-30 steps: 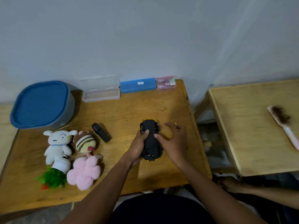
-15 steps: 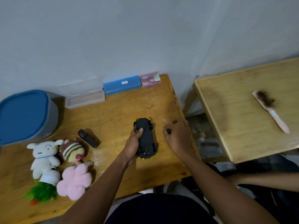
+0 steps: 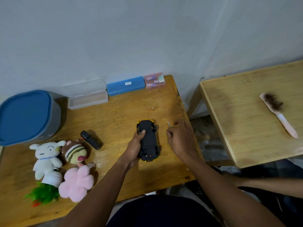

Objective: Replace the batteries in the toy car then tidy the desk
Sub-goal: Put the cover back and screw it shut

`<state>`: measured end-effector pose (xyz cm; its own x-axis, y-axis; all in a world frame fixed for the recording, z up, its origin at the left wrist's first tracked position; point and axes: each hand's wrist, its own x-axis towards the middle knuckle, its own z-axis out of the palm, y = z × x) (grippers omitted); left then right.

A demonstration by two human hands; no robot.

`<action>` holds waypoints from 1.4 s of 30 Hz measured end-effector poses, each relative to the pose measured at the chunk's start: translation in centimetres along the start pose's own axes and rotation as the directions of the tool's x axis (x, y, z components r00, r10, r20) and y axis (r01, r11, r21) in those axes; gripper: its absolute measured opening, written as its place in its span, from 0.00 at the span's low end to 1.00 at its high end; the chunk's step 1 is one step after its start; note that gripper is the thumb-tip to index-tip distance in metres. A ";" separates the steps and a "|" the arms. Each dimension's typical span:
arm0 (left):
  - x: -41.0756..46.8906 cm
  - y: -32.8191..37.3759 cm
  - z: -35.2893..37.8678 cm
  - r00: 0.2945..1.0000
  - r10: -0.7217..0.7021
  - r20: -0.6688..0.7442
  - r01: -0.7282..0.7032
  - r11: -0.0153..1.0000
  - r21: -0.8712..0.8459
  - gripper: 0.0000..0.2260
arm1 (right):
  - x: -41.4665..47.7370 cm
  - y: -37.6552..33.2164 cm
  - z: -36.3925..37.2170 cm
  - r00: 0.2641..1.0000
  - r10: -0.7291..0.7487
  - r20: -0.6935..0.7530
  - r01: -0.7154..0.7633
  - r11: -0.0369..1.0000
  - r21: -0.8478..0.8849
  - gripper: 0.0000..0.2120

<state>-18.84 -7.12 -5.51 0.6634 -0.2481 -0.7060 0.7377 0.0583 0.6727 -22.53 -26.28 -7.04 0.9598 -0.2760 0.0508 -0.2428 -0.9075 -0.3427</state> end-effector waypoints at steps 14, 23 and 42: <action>-0.5 0.3 -0.3 0.999 0.013 0.040 -0.013 1.000 0.006 0.18 | -0.7 -4.8 0.2 0.998 -0.020 -0.066 0.051 0.853 0.520 0.05; -0.6 0.3 -0.2 1.000 0.007 0.026 -0.007 1.000 0.015 0.17 | -0.9 -4.9 0.7 0.994 -0.060 -0.089 0.096 0.865 0.492 0.07; -0.9 0.4 -0.1 1.000 0.022 0.021 -0.022 1.000 0.011 0.17 | -0.7 -4.6 0.7 0.965 -0.217 -0.147 0.253 0.914 0.316 0.07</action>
<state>-19.09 -6.74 -4.62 0.6769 -0.2668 -0.6860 0.7211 0.0533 0.6908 -21.99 -21.73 -6.13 0.9584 -0.1161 0.2609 0.0656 -0.7995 -0.5970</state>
